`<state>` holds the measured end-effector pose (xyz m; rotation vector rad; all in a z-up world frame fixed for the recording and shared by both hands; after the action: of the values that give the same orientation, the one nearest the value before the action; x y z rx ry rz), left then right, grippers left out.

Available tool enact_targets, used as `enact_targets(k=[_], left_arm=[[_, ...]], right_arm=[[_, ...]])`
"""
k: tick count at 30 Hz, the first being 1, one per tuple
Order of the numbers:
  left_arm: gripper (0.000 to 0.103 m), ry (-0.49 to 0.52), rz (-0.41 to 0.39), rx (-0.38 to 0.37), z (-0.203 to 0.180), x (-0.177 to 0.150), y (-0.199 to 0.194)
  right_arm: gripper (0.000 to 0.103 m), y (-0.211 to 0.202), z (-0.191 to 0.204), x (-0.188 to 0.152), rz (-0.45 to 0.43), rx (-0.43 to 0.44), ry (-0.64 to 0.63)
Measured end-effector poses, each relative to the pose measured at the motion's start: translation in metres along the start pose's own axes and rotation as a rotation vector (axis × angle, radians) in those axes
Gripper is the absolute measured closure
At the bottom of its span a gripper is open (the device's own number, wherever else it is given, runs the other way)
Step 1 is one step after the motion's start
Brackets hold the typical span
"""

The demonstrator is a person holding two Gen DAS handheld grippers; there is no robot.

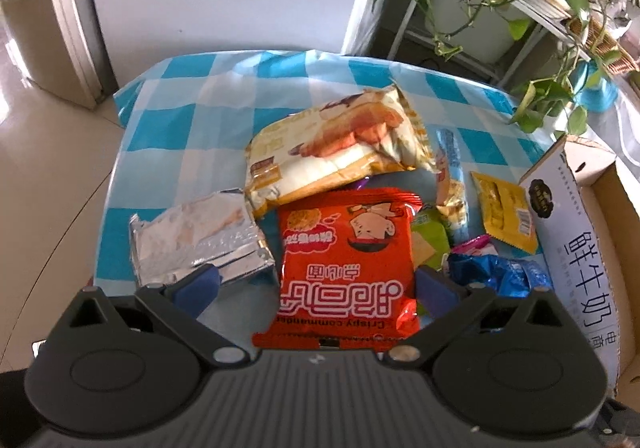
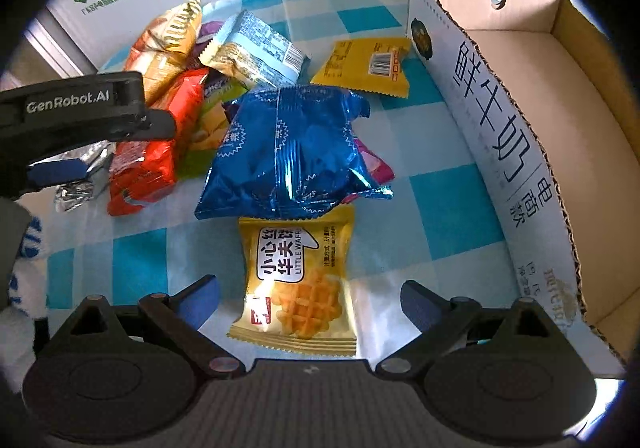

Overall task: Organize snacks
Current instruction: 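Grasp the yellow waffle pack with the right tool while the left tool grasps the red crispy bag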

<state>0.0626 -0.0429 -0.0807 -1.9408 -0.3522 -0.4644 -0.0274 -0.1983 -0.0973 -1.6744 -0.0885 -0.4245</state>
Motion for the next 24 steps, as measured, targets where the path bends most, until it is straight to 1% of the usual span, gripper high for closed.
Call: enact_targets(k=[2,5,7,9,13,16,24], left_arm=[[0.001,-0.005,0.009,-0.009,-0.002,-0.002,0.001],[0.001,-0.02,0.042,-0.059,-0.006,-0.006,0.008],[0.001,-0.029,0.07,-0.072,-0.007,-0.009,0.014],[0.001,-0.04,0.072,-0.056,-0.003,-0.01,0.019],[0.001,-0.054,0.075,-0.057,-0.003,-0.01,0.025],[0.001,-0.024,0.076,-0.039,-0.007,-0.011,0.027],[0.001,0.006,0.06,-0.013,-0.009,-0.011,0.028]], right_arm=[[0.003,0.002,0.002,0.001,0.008,-0.006,0.007],[0.003,0.005,0.004,0.003,0.014,-0.026,0.01],[0.003,0.007,0.005,0.005,0.019,-0.035,0.01],[0.003,0.008,0.006,0.005,0.014,-0.048,0.003],[0.004,0.01,0.008,0.005,0.001,-0.072,-0.009],[0.007,0.011,0.008,0.007,-0.011,-0.097,-0.019],[0.014,0.008,0.005,0.006,-0.032,-0.108,-0.025]])
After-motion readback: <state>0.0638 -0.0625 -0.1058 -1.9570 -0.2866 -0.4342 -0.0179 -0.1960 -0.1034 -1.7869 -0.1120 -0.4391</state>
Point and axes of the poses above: each gripper's, at about its wrist camera, not at the fingertips, and y roughly the way its jaws point, z to its left, x to its top, the point moved 6 cm from there along y, roughly the way its jaws point, and after that the axes turned 14 degrees about -x, right-handed, at the moved point
